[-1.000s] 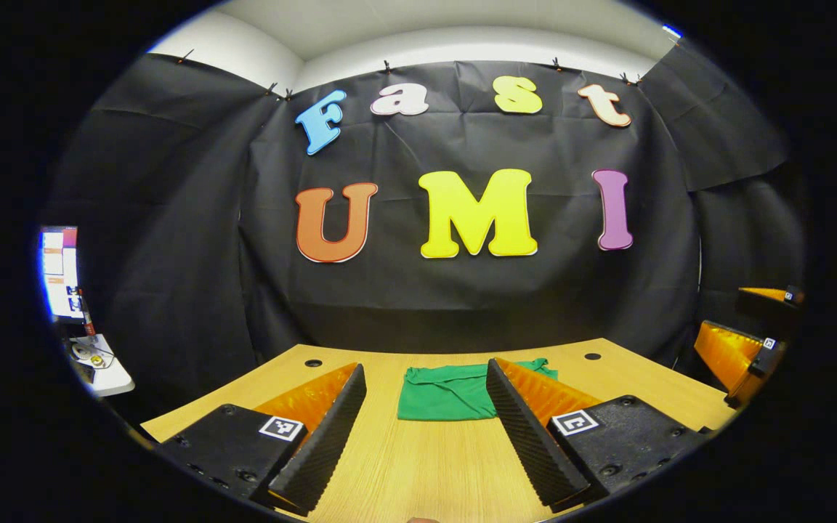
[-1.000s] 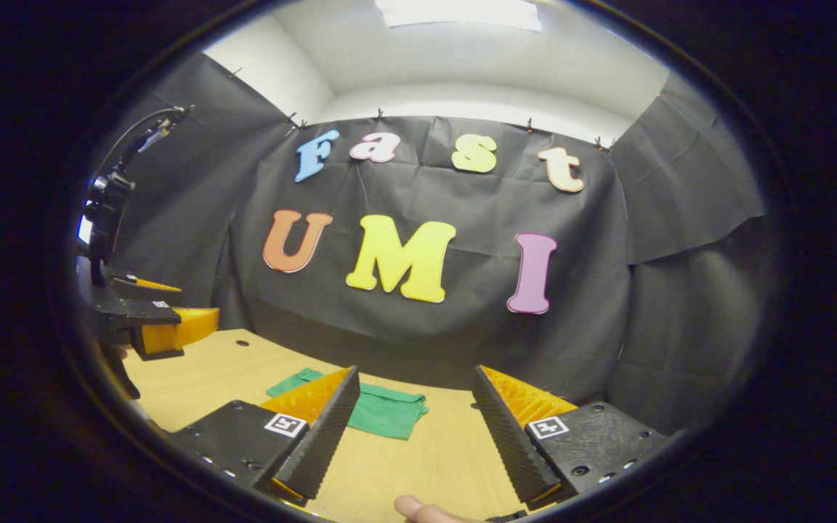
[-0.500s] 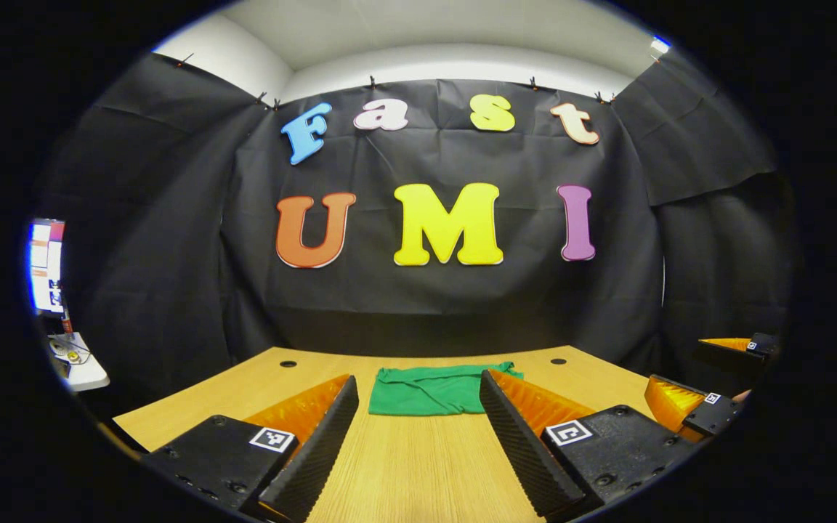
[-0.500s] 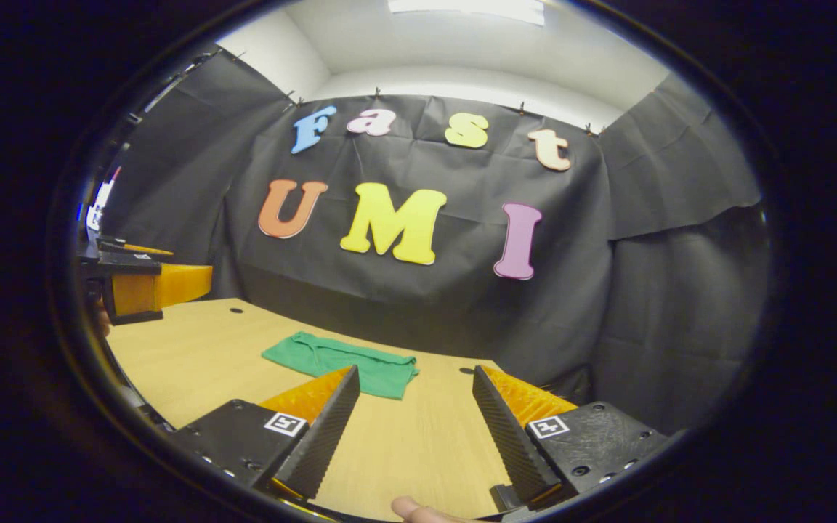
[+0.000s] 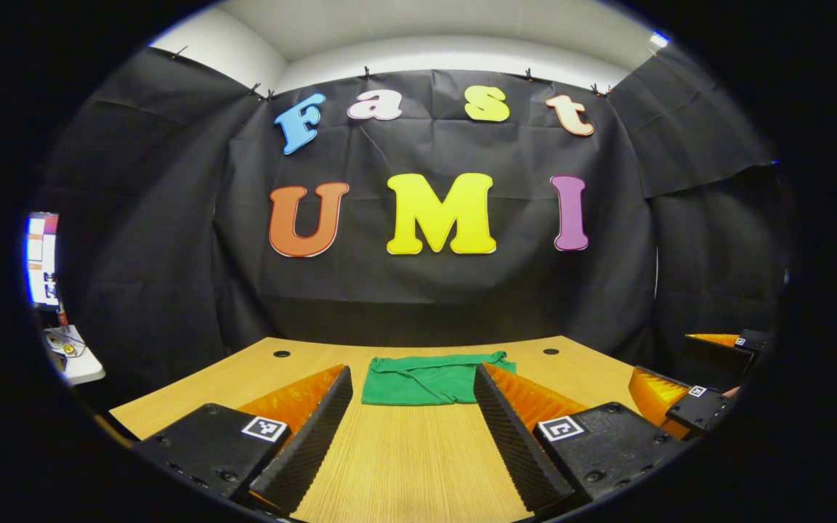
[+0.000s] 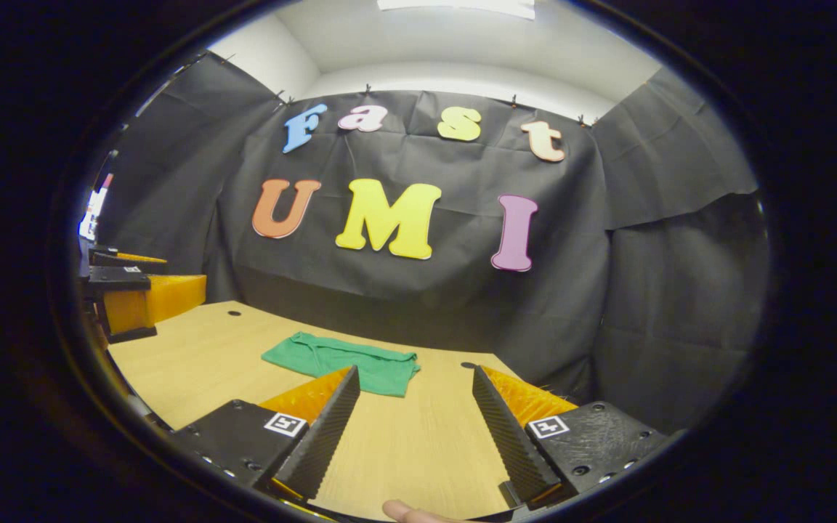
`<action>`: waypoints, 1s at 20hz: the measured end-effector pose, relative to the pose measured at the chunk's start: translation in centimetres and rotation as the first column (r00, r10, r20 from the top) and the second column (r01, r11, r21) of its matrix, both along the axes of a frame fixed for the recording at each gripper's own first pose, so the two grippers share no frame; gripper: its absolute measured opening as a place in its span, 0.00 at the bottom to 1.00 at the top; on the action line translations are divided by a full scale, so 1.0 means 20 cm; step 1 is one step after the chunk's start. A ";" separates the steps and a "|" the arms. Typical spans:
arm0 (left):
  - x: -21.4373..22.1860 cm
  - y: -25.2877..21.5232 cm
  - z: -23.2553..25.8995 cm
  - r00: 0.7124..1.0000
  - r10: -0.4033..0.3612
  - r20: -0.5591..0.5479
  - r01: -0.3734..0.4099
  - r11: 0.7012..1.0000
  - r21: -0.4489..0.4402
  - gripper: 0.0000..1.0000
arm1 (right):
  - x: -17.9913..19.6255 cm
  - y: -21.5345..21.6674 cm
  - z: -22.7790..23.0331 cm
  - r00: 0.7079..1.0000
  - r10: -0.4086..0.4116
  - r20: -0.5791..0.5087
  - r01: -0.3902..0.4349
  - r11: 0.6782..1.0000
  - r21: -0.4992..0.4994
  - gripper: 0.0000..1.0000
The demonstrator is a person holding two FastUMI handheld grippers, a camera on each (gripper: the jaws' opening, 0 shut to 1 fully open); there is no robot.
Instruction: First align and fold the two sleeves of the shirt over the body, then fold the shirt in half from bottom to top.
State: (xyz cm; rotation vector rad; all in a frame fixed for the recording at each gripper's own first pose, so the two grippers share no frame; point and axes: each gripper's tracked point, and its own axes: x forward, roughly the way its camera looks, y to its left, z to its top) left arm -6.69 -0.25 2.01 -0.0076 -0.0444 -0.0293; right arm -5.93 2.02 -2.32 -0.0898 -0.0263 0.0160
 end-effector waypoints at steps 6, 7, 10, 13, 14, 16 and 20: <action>0.00 -0.04 -0.04 0.999 -0.030 -0.015 0.030 1.000 -0.001 1.00 | -0.02 0.02 0.00 1.000 0.014 -0.003 -0.014 1.000 0.007 0.95; 0.00 -0.04 -0.03 1.000 -0.027 -0.013 0.027 1.000 -0.003 1.00 | -0.01 0.01 0.00 1.000 0.012 -0.004 -0.012 1.000 0.003 0.93; 0.01 -0.02 -0.03 1.000 -0.022 -0.010 0.022 1.000 -0.005 1.00 | -0.01 -0.01 -0.01 1.000 0.006 -0.010 -0.006 1.000 0.005 0.95; 0.02 -0.02 -0.04 1.000 -0.022 -0.016 0.022 1.000 -0.014 1.00 | 0.01 0.00 -0.03 0.999 0.018 -0.029 -0.017 1.000 0.018 0.95; 0.02 -0.02 -0.05 1.000 -0.022 -0.020 0.021 1.000 -0.016 1.00 | 0.01 0.00 -0.03 0.999 0.016 -0.033 -0.016 1.000 0.018 0.95; 0.03 -0.02 -0.06 0.999 -0.021 -0.025 0.021 1.000 -0.018 1.00 | 0.01 -0.01 -0.03 0.999 0.014 -0.038 -0.014 1.000 0.013 0.95; 0.03 0.00 -0.06 0.999 -0.012 -0.029 0.012 1.000 -0.024 1.00 | 0.01 -0.01 0.00 1.000 0.012 -0.027 -0.012 1.000 0.012 0.95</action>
